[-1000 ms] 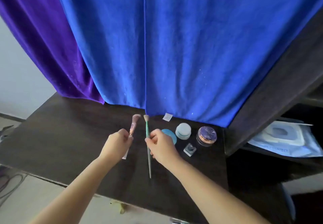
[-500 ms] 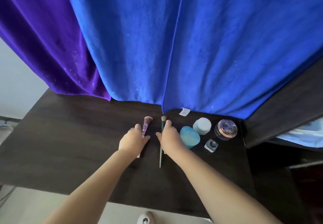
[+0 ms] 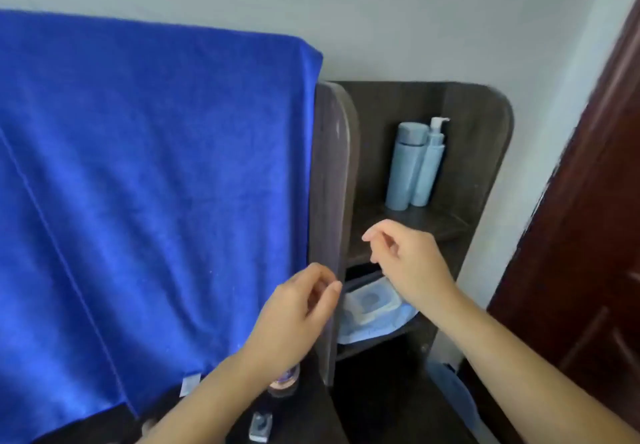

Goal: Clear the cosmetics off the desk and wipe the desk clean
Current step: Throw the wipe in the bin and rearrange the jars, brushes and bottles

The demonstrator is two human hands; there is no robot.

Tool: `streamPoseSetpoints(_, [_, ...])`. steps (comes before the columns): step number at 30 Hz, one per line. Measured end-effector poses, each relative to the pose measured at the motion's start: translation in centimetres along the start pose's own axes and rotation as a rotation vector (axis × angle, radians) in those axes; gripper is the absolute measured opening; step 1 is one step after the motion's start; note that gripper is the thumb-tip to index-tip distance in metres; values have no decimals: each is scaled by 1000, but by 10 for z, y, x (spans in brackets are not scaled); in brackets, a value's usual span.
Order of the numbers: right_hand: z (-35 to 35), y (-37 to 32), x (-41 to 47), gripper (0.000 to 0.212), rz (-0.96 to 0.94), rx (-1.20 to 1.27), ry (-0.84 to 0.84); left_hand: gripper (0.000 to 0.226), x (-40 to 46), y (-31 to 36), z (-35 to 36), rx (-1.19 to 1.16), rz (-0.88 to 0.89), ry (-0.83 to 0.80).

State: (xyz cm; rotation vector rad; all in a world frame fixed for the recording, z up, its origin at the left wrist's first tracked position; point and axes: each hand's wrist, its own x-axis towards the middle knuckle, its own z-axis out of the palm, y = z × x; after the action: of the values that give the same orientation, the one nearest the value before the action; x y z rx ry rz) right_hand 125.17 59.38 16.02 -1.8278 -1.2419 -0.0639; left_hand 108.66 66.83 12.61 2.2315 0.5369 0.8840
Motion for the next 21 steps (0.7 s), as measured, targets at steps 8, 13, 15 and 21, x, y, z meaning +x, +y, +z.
streamPoseSetpoints(8, [-56, 131, 126, 45, 179, 13, 157, 57, 174, 55, 126, -141, -224, 229])
streamPoseSetpoints(13, [-29, 151, 160, 47, 127, 232, 123, 59, 238, 48, 156, -158, -325, 335])
streamPoseSetpoints(15, [-26, 152, 163, 47, 119, 301, 130, 55, 246, 44, 161, -204, -307, 371])
streamPoseSetpoints(21, [-37, 149, 151, 43, 75, 313, 92, 54, 230, 45, 151, -239, -294, 402])
